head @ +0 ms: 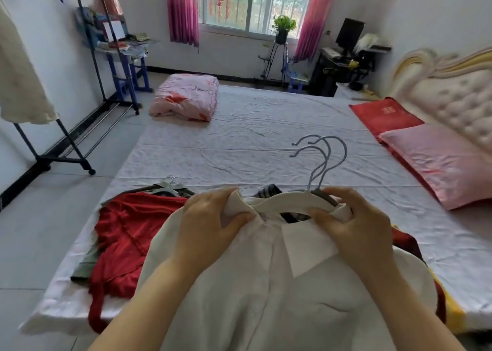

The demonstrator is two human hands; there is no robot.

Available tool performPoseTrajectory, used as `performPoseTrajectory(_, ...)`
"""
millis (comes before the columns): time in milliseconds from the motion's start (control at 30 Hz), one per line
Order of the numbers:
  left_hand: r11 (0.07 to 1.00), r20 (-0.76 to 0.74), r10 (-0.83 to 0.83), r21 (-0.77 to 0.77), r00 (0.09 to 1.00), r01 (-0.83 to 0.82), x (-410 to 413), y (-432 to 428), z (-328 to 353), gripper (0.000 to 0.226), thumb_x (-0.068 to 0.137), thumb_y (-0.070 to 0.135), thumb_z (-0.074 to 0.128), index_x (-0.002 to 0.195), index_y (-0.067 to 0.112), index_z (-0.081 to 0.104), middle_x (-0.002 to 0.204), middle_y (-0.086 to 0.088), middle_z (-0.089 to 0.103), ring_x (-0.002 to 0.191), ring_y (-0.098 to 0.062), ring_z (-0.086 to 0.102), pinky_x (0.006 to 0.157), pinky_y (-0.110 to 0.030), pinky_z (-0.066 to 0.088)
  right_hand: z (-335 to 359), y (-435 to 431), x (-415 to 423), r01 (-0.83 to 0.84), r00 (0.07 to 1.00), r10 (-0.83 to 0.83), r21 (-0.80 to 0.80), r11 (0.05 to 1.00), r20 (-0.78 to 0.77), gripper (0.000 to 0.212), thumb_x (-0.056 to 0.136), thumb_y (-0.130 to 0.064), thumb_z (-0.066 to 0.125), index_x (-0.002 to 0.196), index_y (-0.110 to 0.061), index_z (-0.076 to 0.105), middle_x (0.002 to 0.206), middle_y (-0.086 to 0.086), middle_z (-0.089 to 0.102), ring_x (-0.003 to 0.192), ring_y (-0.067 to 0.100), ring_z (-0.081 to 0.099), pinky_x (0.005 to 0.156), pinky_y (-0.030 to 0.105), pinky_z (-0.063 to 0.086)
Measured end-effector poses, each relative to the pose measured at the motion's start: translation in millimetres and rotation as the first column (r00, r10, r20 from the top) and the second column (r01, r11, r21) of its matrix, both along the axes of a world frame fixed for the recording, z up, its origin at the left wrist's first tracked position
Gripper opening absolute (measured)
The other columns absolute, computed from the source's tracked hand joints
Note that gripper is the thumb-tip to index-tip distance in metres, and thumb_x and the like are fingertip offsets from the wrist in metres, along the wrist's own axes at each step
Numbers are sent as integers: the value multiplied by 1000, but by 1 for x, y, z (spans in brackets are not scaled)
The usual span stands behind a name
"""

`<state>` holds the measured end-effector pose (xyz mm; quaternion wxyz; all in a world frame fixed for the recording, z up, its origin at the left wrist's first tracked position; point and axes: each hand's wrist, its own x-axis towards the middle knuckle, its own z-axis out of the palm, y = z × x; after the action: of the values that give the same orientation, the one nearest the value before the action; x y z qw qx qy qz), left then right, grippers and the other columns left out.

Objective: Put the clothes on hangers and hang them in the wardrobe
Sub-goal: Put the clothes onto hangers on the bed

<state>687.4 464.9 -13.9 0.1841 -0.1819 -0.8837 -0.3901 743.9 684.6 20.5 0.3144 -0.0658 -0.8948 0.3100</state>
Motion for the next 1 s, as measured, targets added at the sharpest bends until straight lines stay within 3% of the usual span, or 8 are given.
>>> performPoseTrajectory(100, 1000, 116, 3, -13, 993, -1, -28, 16, -25, 47, 75, 39, 73, 117, 20, 62, 111, 1, 66, 108, -19, 54, 99, -31, 34, -31, 16, -34, -24, 998, 27, -56, 998, 61, 31, 63, -21, 83, 91, -25, 70, 76, -14, 65, 71, 12, 61, 65, 17, 38)
performPoseTrajectory(233, 999, 219, 20, -40, 975, -11, -82, 45, -71, 40, 75, 37, 73, 109, 17, 65, 100, 1, 68, 97, -21, 60, 93, -39, 40, -83, 49, -96, -73, 992, 81, -85, 994, 100, 33, 62, -15, 85, 92, -20, 72, 79, -14, 66, 77, 2, 56, 67, 12, 38)
performPoseTrajectory(333, 996, 302, 48, -83, 952, -24, -134, 74, -109, 36, 76, 40, 72, 103, 17, 65, 93, 2, 67, 90, -21, 60, 86, -39, 43, -126, 82, -154, -95, 984, 111, -119, 988, 141, 35, 61, -12, 85, 93, -19, 73, 82, -18, 64, 83, 1, 58, 74, 6, 38)
performPoseTrajectory(500, 991, 417, 84, -126, 905, -34, -227, 123, -174, 22, 77, 36, 71, 83, 19, 59, 76, 3, 61, 76, -25, 56, 77, -40, 41, -197, 129, -256, -119, 961, 142, -108, 987, 239, 31, 64, -10, 84, 93, -18, 75, 82, -6, 72, 75, 14, 66, 71, 18, 44)
performPoseTrajectory(633, 988, 423, 124, -140, 898, -70, -295, 145, -216, 22, 76, 34, 71, 75, 20, 55, 69, 7, 56, 70, -22, 53, 71, -36, 39, -242, 149, -329, -88, 934, 146, -184, 979, 327, 29, 69, -19, 80, 98, -23, 74, 91, -5, 73, 84, 10, 65, 76, 17, 43)
performPoseTrajectory(733, 980, 405, 159, -172, 900, -95, -333, 154, -242, 22, 78, 37, 70, 88, 19, 62, 80, 2, 64, 77, -23, 55, 72, -31, 33, -266, 161, -374, -93, 910, 165, -202, 975, 379, 29, 71, -24, 78, 99, -27, 73, 91, -8, 72, 86, 11, 64, 78, 24, 46)
performPoseTrajectory(867, 972, 424, 199, -199, 884, -124, -373, 161, -274, 34, 80, 37, 67, 107, 18, 62, 99, -4, 66, 94, -27, 56, 83, -34, 34, -296, 173, -423, -133, 886, 219, -228, 965, 410, 30, 72, -29, 76, 101, -30, 72, 91, -22, 65, 90, 2, 61, 81, 16, 42)
performPoseTrajectory(1000, 948, 499, 229, -310, 836, -75, -394, 162, -314, 55, 84, 35, 62, 133, 17, 45, 129, -6, 54, 120, -25, 45, 103, -36, 28, -348, 175, -463, -188, 755, 199, -85, 979, 625, 38, 81, -32, 68, 119, -26, 63, 113, 2, 66, 108, 18, 57, 86, 26, 38)
